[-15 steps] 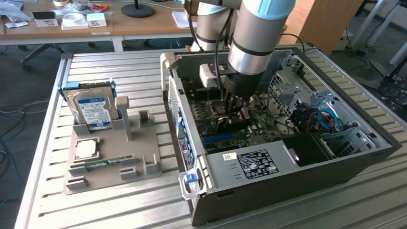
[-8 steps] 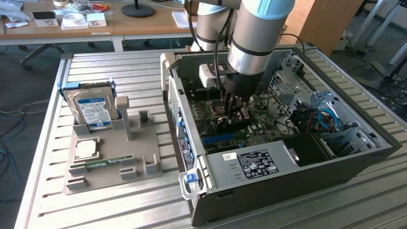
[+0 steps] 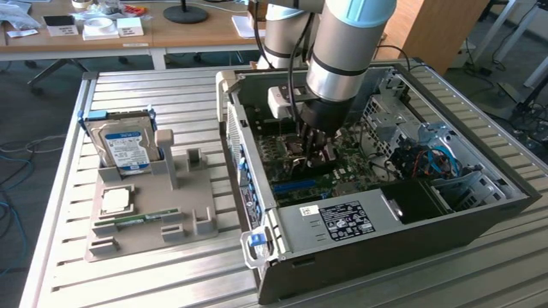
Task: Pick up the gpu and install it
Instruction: 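Insert the gpu into the slot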
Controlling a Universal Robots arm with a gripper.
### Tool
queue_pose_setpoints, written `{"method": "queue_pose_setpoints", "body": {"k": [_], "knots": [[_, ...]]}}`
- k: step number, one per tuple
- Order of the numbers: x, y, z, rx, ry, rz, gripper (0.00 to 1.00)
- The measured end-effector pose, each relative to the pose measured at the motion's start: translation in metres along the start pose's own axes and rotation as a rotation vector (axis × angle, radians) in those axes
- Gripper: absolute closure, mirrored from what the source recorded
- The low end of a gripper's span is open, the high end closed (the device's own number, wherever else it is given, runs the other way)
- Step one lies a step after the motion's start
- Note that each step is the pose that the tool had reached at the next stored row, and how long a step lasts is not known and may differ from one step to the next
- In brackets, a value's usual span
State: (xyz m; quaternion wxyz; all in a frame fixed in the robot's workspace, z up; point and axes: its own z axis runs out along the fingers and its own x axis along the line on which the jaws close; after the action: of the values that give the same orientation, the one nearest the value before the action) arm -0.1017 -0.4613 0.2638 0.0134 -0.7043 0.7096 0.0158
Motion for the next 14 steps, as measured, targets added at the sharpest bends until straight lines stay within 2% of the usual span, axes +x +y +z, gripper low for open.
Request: {"method": "queue_pose_setpoints", "body": {"k": [14], "knots": [[0.0002,0.0003,0.0033,-0.0002,0.0004,0.0,0.73]]}}
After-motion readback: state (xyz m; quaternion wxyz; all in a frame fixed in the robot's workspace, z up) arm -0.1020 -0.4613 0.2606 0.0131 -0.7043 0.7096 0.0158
